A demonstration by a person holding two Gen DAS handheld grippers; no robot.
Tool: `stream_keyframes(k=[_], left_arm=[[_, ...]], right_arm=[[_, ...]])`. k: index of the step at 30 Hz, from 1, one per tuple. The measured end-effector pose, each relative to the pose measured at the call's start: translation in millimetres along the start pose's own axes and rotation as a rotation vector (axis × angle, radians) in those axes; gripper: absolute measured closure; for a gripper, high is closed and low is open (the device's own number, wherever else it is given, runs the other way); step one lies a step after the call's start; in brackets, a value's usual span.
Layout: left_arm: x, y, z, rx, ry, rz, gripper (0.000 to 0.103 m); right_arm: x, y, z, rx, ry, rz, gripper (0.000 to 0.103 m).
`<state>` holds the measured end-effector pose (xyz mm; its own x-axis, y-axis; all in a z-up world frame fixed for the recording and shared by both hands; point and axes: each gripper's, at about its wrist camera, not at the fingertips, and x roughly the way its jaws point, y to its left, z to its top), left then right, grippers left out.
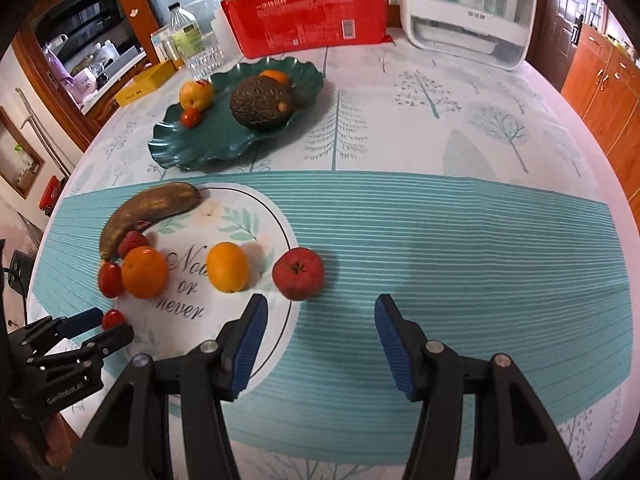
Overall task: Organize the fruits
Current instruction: 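Grasp a red tomato with the left tool while the right tool grasps the red apple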
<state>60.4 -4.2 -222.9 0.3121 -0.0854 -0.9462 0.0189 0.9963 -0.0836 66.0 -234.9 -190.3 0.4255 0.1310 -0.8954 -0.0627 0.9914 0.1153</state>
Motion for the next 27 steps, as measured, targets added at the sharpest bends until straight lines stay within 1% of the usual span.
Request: stream_keyframes(k=[2,4,5,7,9,11,12,13,17,23,27], left_arm=[[2.6,-0.2,1.2,-0.003,0.002,0.006,0.052],[5.6,0.6,2.8,-0.009,0.01,0.006,0.059],[6.4,0.5,3.7,-0.01,0.011,0.009,0.059],[6.8,-0.7,5.4,-0.003,0.007,0.012,0.068],[8.7,-2.1,7.2,0.003,0.004,0.018,0.072],[10.4,-3.2,9.1,0.004,-0.001,0.033,0.078],[10.8,-3.1,9.4,0.004,-0.002,0.033,0.078],[10.8,-3.8,9.6,0.004,-0.003,0.035,0.078],[10.3,-7.0,9.3,0.025,-0.01,0.111,0.079],[-1.1,-7.1,7.3,0.03,-0.03,0.142,0.08],[-18.4,-12.5,6.5,0.064,-0.075,0.175,0.08]], right_arm=[[8.9,1.5,2.2,-0.013,0.016,0.006,0.047],[18.0,3.1,4.8,-0.028,0.03,-0.002,0.047],[21.5,4.8,6.2,-0.037,0.034,-0.001,0.047],[25.7,8.2,8.3,-0.058,0.032,0.002,0.048],[29.3,12.1,9.8,-0.081,0.035,0.002,0.053],[32.2,13.9,10.4,-0.091,0.044,0.009,0.064],[32.6,14.3,10.7,-0.097,0.042,0.01,0.065],[32.8,15.7,11.2,-0.108,0.04,0.009,0.07],[32.1,16.9,10.5,-0.117,0.044,0.008,0.071],[22.4,17.4,4.1,-0.111,0.049,0.02,0.071],[10.3,21.7,-3.1,-0.111,0.049,0.033,0.071]])
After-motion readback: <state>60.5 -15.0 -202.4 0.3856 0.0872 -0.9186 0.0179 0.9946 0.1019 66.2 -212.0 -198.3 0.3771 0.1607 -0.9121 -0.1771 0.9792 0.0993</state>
